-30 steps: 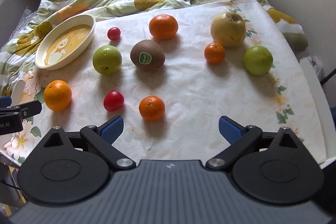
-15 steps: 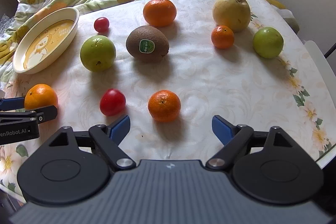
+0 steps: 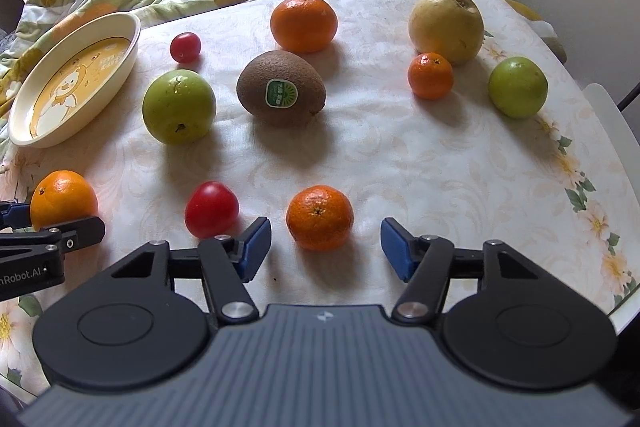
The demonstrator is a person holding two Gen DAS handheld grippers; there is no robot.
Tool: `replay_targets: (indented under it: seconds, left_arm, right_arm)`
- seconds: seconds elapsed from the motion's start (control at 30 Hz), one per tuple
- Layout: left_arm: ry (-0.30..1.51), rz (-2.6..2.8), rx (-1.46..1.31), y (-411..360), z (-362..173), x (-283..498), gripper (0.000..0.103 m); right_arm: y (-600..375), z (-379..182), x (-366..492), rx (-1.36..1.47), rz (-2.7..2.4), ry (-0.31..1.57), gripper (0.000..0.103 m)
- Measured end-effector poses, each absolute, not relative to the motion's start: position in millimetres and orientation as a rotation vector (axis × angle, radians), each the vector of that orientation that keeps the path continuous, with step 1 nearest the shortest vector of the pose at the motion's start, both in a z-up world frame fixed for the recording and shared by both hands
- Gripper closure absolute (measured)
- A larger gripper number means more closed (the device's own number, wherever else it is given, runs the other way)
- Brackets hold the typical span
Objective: Organize fruits
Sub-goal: 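Grasp the large navel orange with the left tool while the right tool grasps a small mandarin, then carry both fruits to the white bowl and open both tools to release them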
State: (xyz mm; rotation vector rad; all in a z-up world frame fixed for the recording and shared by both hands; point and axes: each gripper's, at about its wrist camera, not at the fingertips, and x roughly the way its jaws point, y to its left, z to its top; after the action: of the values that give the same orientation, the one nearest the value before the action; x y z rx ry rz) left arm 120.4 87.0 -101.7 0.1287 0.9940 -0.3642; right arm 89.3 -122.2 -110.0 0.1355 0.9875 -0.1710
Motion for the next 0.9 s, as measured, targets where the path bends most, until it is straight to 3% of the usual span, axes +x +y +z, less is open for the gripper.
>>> replay_targets:
  seconds: [0.2, 0.27, 0.9]
  left_arm:
    - [0.993, -0.331, 0.131, 84, -102, 117, 0.04]
    - [0.992, -0.31, 0.123, 85, -101, 114, 0.04]
    - [0.901, -0.06, -0.008, 84, -55, 61, 0.04]
  right_arm:
    - [-127, -112, 93, 0.125, -0.144, 0.991, 0.038]
    - [-128, -112, 93, 0.123, -0.115, 0.994, 0.052]
    - [-141, -80, 87, 0.036, 0.117, 0.944, 0.052]
